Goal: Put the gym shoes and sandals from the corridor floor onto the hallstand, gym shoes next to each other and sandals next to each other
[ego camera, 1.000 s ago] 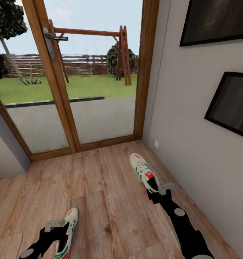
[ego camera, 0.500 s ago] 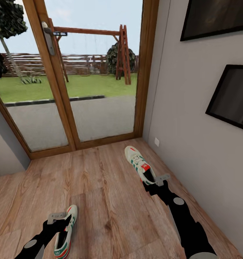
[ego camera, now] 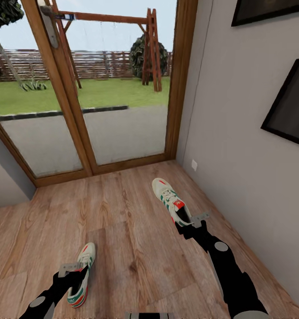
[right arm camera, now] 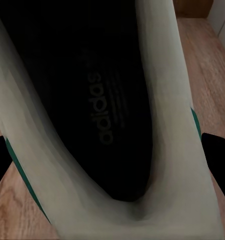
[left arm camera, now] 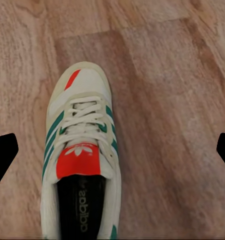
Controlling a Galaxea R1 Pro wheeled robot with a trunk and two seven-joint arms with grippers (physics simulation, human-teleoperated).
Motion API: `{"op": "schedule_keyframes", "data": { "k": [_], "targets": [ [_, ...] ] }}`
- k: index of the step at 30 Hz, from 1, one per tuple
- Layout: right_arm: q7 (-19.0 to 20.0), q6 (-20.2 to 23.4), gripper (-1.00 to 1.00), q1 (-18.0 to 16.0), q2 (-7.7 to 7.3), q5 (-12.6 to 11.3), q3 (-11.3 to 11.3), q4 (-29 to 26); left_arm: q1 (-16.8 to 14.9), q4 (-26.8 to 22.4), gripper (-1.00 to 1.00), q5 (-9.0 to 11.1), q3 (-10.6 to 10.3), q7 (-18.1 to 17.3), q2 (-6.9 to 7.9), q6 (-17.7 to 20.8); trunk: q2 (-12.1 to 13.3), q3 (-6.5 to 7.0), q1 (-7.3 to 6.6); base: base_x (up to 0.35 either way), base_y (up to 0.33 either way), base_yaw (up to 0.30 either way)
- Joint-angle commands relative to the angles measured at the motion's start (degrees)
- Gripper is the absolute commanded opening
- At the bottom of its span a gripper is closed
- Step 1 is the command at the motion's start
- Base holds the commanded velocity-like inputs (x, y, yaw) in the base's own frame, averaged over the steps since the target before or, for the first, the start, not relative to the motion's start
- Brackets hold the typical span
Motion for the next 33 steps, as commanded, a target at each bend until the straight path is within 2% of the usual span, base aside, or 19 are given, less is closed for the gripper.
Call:
{"op": "schedule_keyframes", "data": {
  "k": [1,12,22,33],
  "targets": [
    [0.5,0.21,-1.0,-0.03,0.08,0.43,-0.21,-0.21,-0.03,0.04,1.0,-0.6,0.49,-0.33,-0.05,-0.29,-0.04,-0.37,0.01,0.0,0.0,0.0],
    [0.5,0.22,-1.0,-0.03,0.08,0.43,-0.25,-0.39,0.26,0.04,1.0,-0.6,0.53,-0.02,-0.05,-0.72,-0.18,-3.79,0.29,0.0,0.0,0.0],
    [0.5,0.18,-1.0,-0.03,0.11,0.43,-0.24,-0.39,0.35,0.2,1.0,-0.44,0.74,0.11,0.1,-5.84,-0.32,-6.77,0.55,0.0,0.0,0.0],
    [0.5,0.2,-1.0,-0.03,0.14,0.51,-0.21,-0.46,0.31,0.21,1.0,-0.42,0.83,0.13,0.21,-6.03,-0.47,-9.25,0.83,0.0,0.0,0.0]
  ]
}}
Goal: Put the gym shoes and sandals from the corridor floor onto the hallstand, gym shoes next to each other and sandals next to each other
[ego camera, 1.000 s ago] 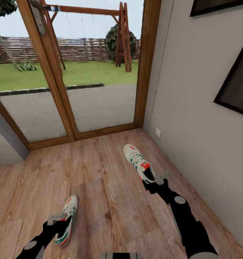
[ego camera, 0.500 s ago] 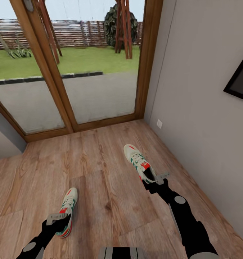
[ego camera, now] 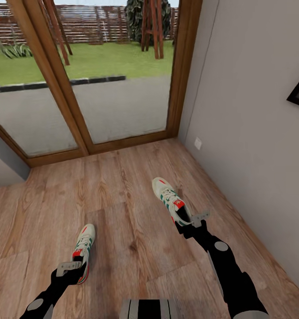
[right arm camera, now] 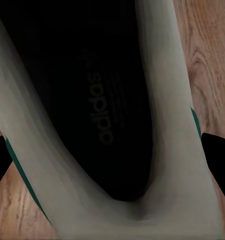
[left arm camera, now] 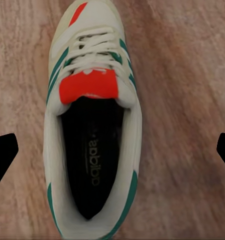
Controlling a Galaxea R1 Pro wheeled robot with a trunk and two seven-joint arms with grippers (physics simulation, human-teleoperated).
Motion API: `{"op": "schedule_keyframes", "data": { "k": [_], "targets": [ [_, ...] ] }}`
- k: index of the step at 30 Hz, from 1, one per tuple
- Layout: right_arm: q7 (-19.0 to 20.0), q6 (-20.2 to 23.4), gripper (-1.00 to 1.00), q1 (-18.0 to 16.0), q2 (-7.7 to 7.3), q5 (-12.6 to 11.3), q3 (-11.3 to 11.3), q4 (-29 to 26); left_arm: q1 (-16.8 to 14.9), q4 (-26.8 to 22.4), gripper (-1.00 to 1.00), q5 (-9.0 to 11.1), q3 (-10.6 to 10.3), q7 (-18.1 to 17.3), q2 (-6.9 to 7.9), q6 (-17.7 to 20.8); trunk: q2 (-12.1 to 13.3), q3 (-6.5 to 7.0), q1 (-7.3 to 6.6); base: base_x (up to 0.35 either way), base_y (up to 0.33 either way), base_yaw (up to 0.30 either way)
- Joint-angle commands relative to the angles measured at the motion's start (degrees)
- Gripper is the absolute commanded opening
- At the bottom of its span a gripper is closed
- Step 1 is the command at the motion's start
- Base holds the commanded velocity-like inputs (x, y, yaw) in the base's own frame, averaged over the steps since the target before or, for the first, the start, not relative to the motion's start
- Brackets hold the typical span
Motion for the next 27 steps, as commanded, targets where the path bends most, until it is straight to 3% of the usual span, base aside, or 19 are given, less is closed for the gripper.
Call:
{"op": "schedule_keyframes", "data": {
  "k": [1,11,18,27],
  "targets": [
    [0.49,0.21,-1.0,-0.03,0.09,0.45,-0.22,-0.13,-0.05,0.04,1.0,-0.6,0.49,-0.35,-0.04,-0.23,-0.03,-0.27,0.01,0.0,0.0,0.0],
    [0.49,0.14,-1.0,-0.03,0.0,0.46,-0.25,-0.3,-0.08,0.03,1.0,-0.6,0.93,-0.29,0.07,-0.16,-0.17,-2.48,0.27,0.0,0.0,0.0],
    [0.49,0.13,-1.0,-0.03,-0.01,0.46,-0.3,-0.31,-0.08,-0.02,1.0,-0.6,1.06,-0.28,0.2,-0.16,-0.17,-2.48,0.27,0.0,0.0,0.0],
    [0.49,0.13,-1.0,-0.03,0.01,0.4,-0.3,-0.32,-0.09,-0.04,1.0,-0.53,1.11,-0.28,0.23,-0.22,-0.29,-4.74,0.5,0.0,0.0,0.05]
  ]
}}
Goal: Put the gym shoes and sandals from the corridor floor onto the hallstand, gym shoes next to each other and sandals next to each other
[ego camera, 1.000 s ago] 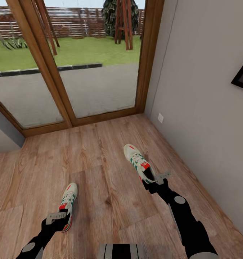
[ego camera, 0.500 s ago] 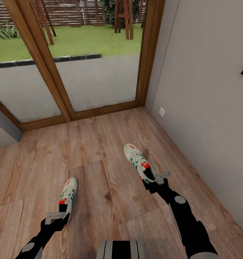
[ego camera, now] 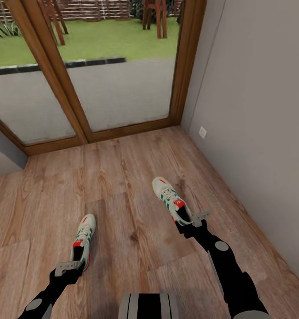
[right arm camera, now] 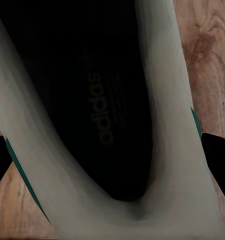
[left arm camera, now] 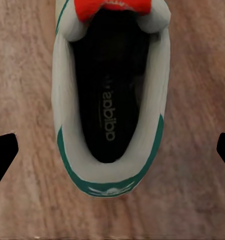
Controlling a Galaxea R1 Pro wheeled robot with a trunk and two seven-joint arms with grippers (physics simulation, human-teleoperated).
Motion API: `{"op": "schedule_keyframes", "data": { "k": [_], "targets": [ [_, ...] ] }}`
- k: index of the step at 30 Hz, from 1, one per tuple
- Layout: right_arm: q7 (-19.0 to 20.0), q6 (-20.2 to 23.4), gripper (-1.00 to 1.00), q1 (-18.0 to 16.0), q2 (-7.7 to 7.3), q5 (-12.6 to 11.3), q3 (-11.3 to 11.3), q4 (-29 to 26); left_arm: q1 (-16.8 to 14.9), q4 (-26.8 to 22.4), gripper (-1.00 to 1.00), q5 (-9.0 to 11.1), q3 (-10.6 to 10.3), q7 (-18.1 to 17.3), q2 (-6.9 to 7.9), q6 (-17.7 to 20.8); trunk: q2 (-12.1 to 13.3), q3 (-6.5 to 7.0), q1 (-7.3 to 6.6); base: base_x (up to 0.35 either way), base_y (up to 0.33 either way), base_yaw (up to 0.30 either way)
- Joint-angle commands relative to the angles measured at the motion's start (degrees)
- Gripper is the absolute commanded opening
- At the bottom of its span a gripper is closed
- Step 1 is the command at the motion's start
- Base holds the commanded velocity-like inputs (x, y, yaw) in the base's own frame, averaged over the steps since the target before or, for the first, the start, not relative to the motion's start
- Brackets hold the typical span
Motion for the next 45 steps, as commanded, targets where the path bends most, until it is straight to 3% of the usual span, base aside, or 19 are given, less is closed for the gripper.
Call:
{"op": "schedule_keyframes", "data": {
  "k": [1,14,23,30,45],
  "targets": [
    [0.49,0.2,-1.0,-0.02,0.08,0.41,-0.22,-0.14,-0.06,0.04,1.0,-0.59,0.49,-0.36,-0.04,-0.26,-0.03,-0.33,0.01,0.0,0.0,0.124],
    [0.49,0.2,-1.0,-0.02,0.09,0.4,-0.22,-0.19,-0.07,0.04,1.0,-0.62,0.49,-0.36,-0.12,-0.27,-0.21,-4.24,0.35,0.0,0.0,0.079],
    [0.49,0.2,-1.0,-0.02,0.09,0.4,-0.22,-0.19,-0.07,0.04,1.0,-0.58,0.49,-0.36,-0.05,-0.27,-0.21,-4.54,0.35,0.0,0.0,0.003],
    [0.49,0.2,-1.0,-0.02,0.09,0.4,-0.22,-0.19,-0.07,0.04,1.0,-0.58,0.49,-0.36,-0.04,-0.27,-0.3,-6.22,0.53,0.0,0.0,0.0],
    [0.49,0.2,-1.0,-0.02,0.09,0.4,-0.33,-0.19,-0.07,0.03,1.0,-0.65,0.49,-0.36,-0.04,-0.69,-0.3,-6.66,0.53,0.0,0.0,0.0]
  ]
}}
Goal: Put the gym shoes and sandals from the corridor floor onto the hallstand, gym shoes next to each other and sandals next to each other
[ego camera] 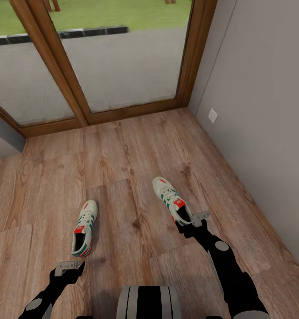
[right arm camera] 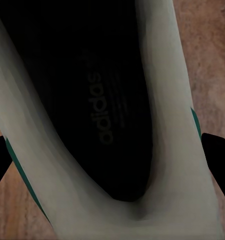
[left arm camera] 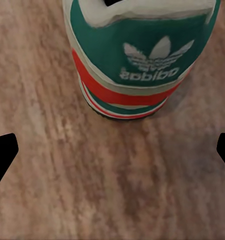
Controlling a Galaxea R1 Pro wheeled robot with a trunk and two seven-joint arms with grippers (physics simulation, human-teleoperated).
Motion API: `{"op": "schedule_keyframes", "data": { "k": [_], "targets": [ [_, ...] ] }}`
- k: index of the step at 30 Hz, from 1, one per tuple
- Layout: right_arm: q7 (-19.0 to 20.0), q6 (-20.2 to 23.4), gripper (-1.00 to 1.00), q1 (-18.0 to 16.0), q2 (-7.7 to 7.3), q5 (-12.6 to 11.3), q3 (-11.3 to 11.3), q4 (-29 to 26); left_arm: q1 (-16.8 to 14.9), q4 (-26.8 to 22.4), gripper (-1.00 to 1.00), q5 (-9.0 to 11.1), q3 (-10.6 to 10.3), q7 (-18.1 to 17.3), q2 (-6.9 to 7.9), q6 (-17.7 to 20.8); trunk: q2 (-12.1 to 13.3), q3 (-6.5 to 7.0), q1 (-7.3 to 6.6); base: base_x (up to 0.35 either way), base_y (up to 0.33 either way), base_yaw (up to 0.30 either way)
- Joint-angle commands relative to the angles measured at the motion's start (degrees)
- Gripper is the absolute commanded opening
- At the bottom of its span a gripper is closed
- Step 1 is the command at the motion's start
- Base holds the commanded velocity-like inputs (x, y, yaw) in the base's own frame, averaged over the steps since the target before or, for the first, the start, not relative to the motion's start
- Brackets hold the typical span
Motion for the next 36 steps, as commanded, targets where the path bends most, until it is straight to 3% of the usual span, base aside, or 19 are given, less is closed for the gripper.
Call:
{"op": "schedule_keyframes", "data": {
  "k": [1,36],
  "targets": [
    [0.49,0.2,-1.0,-0.02,0.08,0.48,-0.2,-0.1,-0.05,0.04,1.0,-0.6,0.49,-0.36,-0.04,-0.25,-0.01,-0.03,-0.01,0.0,0.0,0.0],
    [0.49,0.2,-1.0,-0.02,0.08,0.48,-0.24,-0.19,-0.13,0.04,1.0,-0.62,0.49,-0.36,-0.22,-0.4,-0.01,-0.04,-0.01,0.061,0.0,0.0]
  ]
}}
